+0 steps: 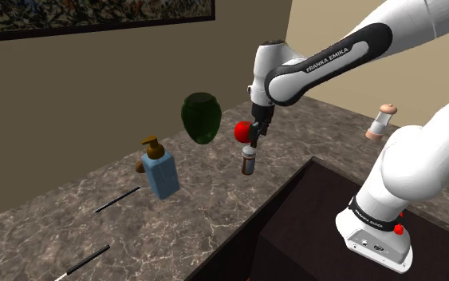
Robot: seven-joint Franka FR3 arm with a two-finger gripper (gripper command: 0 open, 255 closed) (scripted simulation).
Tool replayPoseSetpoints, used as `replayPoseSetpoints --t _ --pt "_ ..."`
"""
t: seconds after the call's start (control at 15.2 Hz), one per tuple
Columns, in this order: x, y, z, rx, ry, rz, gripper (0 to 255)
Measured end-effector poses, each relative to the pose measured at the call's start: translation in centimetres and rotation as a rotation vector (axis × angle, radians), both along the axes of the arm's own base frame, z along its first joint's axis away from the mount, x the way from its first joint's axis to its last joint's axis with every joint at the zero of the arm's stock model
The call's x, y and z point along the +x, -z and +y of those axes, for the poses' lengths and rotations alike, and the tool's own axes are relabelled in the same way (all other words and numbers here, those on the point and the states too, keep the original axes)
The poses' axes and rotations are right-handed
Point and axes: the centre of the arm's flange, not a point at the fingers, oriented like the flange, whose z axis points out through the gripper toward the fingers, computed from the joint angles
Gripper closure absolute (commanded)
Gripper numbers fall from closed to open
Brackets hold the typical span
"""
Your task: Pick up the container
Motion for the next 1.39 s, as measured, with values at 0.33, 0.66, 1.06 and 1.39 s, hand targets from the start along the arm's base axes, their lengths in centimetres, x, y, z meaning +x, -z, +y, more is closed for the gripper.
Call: replayPoseSetpoints --t 0.33,0.66,1.06,1.39 --pt "1.4 4.5 1.4 -0.012 -0.013 0.006 0" --pt "1.8 7.5 1.5 -0.012 -0.014 0.006 0" --pt "1.8 8.0 1.4 -0.012 -0.014 0.003 255" --pt "1.8 8.0 1.4 -0.012 -0.014 0.002 255"
